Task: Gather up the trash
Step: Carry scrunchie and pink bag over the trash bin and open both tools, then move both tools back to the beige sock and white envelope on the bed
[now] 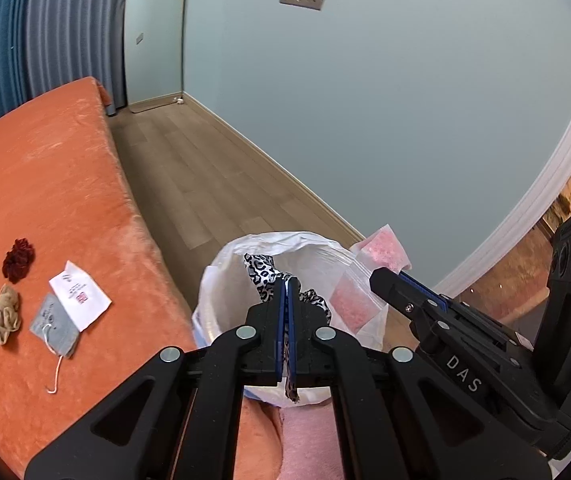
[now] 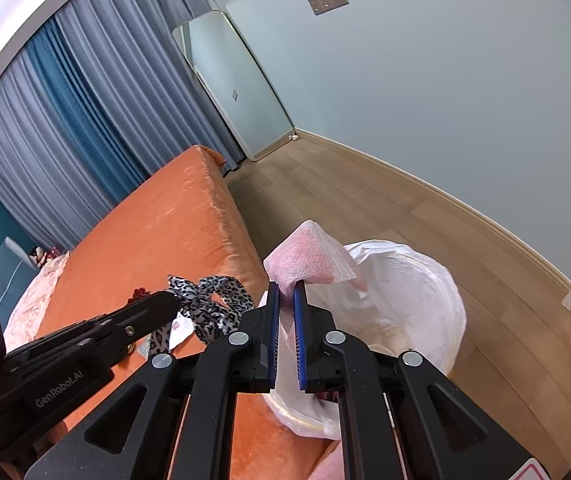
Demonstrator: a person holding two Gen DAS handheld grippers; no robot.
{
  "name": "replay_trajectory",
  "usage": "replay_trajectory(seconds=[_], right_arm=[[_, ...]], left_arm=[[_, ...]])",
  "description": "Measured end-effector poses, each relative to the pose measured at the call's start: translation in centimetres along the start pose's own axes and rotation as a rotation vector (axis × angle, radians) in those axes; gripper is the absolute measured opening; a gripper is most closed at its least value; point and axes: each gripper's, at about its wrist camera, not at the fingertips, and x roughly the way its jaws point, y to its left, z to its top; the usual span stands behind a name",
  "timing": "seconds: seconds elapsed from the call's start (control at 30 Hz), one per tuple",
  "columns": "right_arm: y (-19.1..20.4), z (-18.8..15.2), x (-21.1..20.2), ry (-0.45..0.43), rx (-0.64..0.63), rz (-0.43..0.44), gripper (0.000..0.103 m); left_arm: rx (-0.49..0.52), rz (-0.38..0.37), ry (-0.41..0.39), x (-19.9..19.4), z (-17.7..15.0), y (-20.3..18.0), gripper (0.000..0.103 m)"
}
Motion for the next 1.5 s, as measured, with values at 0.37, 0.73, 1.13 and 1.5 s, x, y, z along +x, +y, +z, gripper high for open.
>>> replay_trajectory(seconds=[0.37, 0.73, 1.13, 1.5], right_arm=[[-1.1, 0.2, -0.4, -0.008, 0.038, -0.024, 0.028], [0.8, -0.3, 0.1, 0.014, -0.012, -0.017, 0.035], [3.1, -0.8, 1.2, 0.042, -0.072, -0.003, 0.036], [6.4, -1.7, 2.8, 0.085, -0.139, 0.007, 0.036]], left_arm=[[0.017, 0.041, -0.013, 0.5, -0.3, -1.2, 0.034], [-0.017, 0.067, -0.011, -0.5, -0.9, 0.8, 0.034], [-0.071, 0.093, -0.02, -1.9, -1.6, 3.5, 0.034], [-0.152, 0.136, -0.028, -3.3, -2.9, 8.0, 0.034]])
